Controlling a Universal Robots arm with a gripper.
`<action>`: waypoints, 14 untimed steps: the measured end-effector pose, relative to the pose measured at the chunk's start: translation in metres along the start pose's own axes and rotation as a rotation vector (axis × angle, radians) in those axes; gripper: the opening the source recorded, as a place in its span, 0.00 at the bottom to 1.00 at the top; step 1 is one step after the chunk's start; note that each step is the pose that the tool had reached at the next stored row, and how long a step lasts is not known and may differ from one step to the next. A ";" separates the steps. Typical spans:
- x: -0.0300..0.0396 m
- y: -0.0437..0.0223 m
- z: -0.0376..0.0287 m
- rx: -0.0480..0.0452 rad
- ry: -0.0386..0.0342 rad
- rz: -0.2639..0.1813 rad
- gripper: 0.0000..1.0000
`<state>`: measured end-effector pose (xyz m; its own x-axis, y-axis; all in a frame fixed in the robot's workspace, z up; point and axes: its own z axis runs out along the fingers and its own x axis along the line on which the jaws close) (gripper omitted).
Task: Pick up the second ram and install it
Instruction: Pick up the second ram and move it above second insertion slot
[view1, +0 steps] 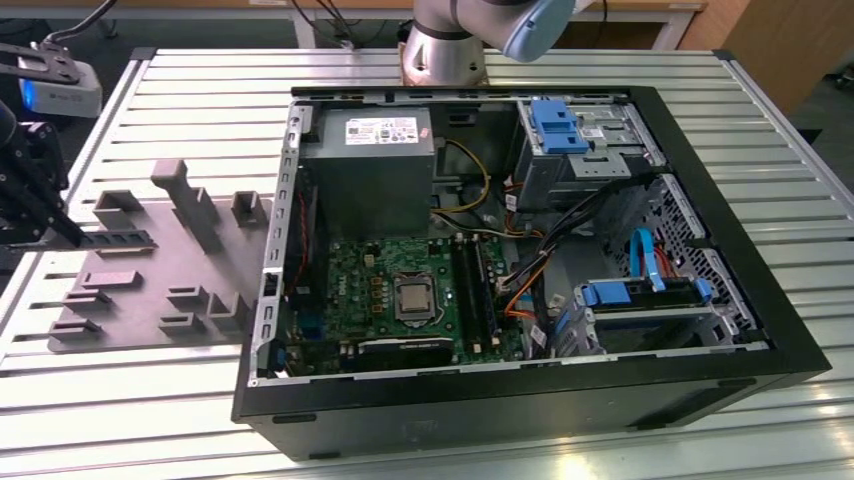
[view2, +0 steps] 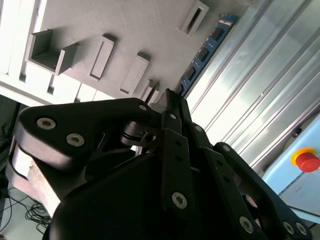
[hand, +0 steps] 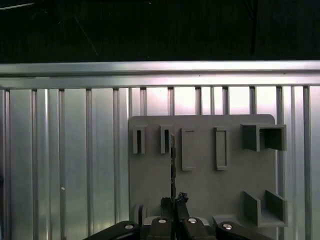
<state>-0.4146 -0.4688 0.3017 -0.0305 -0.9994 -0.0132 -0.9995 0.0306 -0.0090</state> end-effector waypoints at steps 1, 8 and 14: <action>0.0000 0.0000 -0.0011 0.0000 0.0001 0.000 0.14; -0.0001 -0.0001 -0.0093 -0.0001 0.0000 0.000 0.14; -0.0003 -0.0001 -0.0175 -0.0001 0.0001 0.000 0.14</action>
<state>-0.4146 -0.4687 0.3192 -0.0308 -0.9994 -0.0132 -0.9995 0.0309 -0.0089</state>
